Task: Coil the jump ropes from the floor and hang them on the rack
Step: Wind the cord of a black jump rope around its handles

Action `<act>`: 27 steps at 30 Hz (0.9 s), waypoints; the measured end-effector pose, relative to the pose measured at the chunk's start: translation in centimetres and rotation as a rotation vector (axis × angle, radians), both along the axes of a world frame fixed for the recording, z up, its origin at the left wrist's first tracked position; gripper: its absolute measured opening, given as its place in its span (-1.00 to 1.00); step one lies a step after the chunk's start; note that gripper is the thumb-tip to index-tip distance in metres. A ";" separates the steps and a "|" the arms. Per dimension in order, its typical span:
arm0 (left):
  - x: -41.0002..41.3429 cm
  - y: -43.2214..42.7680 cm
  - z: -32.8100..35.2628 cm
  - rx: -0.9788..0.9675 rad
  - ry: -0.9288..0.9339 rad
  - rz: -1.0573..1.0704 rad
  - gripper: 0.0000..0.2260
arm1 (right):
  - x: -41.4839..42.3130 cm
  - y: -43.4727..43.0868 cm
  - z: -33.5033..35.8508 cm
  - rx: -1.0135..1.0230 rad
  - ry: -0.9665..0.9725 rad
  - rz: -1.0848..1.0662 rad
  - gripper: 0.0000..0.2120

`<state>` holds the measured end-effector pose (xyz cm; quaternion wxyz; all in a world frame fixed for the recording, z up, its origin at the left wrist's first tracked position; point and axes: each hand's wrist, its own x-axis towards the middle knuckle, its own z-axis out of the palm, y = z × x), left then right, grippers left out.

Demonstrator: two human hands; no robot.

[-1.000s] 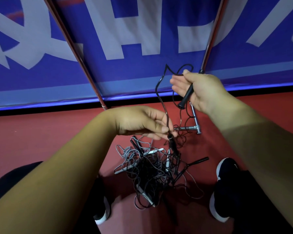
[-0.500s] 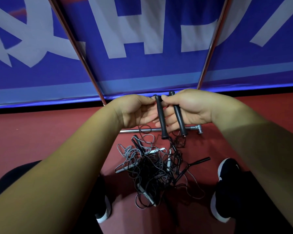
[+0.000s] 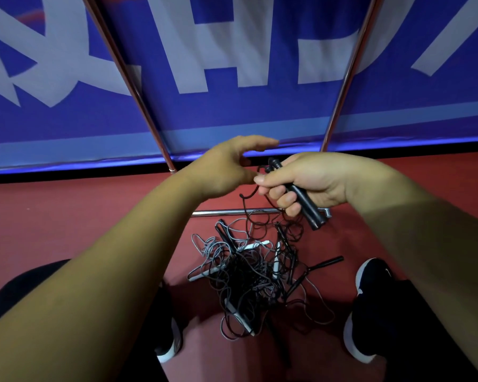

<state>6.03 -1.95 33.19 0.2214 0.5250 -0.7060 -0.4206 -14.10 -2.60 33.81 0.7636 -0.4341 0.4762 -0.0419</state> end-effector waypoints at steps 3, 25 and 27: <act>-0.7 0.4 -0.4 -0.046 0.001 -0.044 -0.67 | 0.1 0.2 0.1 0.016 -0.015 0.043 -0.83; -1.7 -0.3 1.1 0.187 0.332 0.473 -0.88 | 0.8 0.2 -0.5 -1.081 0.751 -0.012 -0.85; -1.2 -0.3 1.9 0.286 0.488 0.373 -0.92 | 0.6 -0.1 -0.2 -1.020 0.707 -0.051 -0.82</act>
